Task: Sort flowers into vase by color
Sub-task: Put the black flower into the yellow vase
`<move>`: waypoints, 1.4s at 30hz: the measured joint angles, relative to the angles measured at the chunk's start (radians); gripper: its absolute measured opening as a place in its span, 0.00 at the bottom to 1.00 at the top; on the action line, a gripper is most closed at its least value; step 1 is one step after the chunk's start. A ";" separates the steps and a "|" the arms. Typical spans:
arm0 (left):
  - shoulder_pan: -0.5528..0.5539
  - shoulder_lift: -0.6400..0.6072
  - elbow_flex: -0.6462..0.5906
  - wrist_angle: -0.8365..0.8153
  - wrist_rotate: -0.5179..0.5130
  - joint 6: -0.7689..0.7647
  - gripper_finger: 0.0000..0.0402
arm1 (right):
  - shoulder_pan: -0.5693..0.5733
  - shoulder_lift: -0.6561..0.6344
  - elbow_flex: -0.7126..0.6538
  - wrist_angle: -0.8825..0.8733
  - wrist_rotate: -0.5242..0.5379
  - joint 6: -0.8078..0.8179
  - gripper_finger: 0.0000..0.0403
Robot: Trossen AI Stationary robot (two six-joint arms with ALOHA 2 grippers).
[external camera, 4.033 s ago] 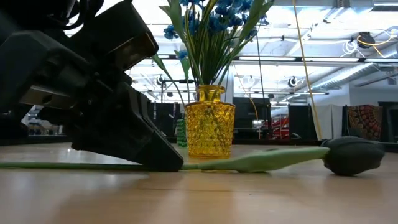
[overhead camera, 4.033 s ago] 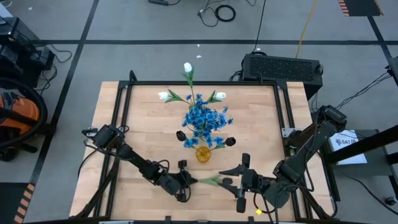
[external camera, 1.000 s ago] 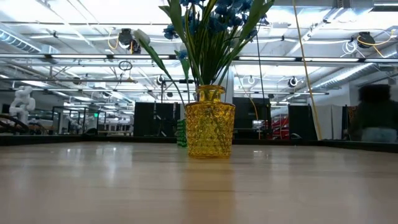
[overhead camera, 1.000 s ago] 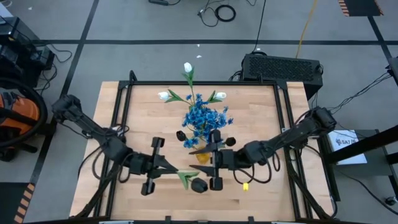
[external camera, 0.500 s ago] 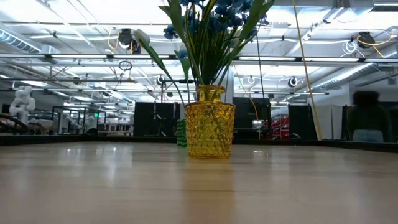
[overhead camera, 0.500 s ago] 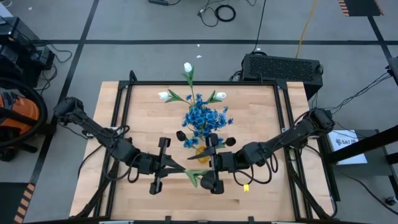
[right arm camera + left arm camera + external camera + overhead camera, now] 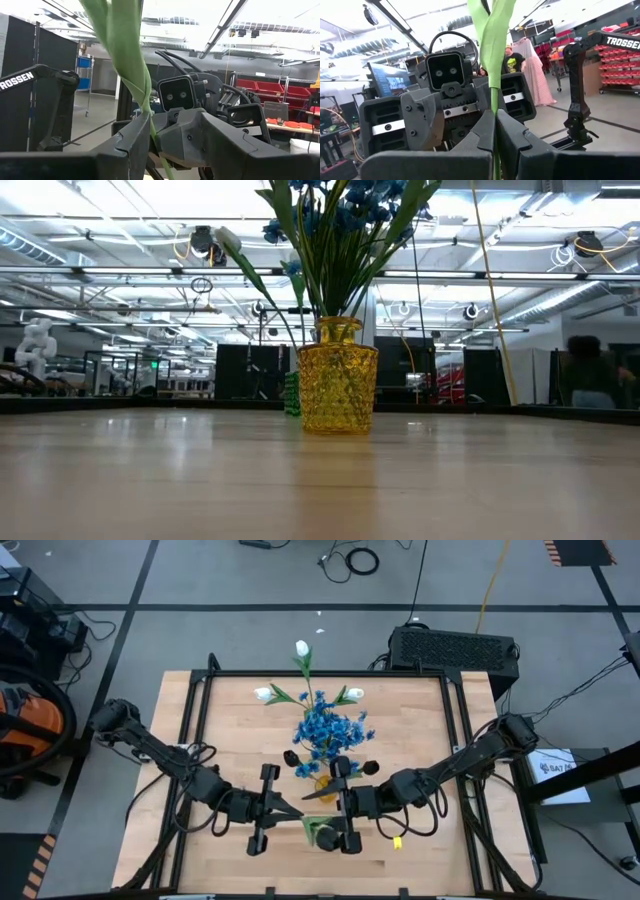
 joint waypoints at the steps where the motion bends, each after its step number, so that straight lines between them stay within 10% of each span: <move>1: 0.000 0.000 0.000 0.002 0.000 0.001 0.02 | 0.000 0.000 0.000 0.000 0.000 0.001 0.41; 23: 0.004 -0.006 0.000 0.005 -0.006 -0.008 0.02 | 0.000 0.001 0.000 -0.021 -0.041 -0.002 0.40; 42: 0.039 0.002 0.000 -0.017 0.000 -0.061 0.02 | -0.008 0.001 0.000 -0.016 -0.049 -0.011 0.12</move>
